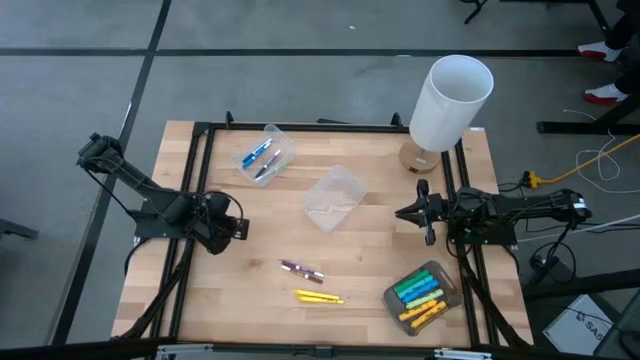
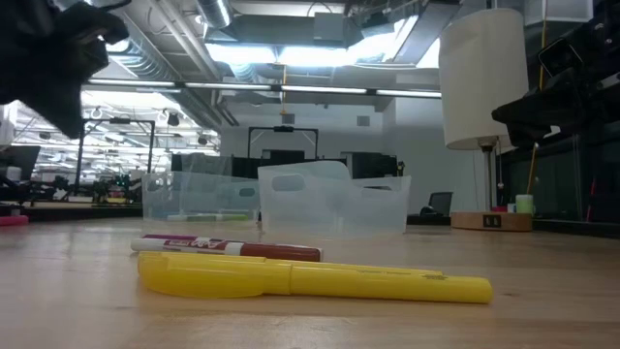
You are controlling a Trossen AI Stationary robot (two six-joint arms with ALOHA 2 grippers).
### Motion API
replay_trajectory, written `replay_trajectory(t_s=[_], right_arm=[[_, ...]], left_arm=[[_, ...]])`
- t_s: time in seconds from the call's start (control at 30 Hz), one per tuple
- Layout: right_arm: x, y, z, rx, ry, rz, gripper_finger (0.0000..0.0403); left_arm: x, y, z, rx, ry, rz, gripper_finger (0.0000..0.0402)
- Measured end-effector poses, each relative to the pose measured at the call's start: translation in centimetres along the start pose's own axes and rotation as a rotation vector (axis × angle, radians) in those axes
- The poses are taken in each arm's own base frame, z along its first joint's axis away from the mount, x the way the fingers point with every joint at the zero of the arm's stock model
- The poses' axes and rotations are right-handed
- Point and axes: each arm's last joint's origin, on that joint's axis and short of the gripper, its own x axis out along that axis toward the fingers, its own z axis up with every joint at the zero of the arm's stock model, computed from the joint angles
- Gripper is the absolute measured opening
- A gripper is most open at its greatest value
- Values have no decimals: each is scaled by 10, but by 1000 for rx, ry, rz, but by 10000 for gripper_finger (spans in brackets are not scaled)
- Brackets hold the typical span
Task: Pick & Place Markers
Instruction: Put the pink marker into the transparent bin
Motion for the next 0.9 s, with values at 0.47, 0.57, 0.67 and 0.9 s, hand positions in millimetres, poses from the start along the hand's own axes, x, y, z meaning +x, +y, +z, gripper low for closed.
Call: replay_trajectory(t_s=[0.47, 0.57, 0.67, 0.9], right_arm=[[0, 0, 0, 0, 0, 0, 40], [0, 0, 0, 0, -1, 0, 40], [0, 0, 0, 0, 0, 0, 40], [0, 0, 0, 0, 0, 0, 40]], left_arm=[[11, -20, -3, -25, 6, -95, 1], [24, -23, -6, -46, 58, -26, 2], [36, -24, -11, -76, 88, 53, 1], [55, -21, -11, -122, 90, 240, 1]])
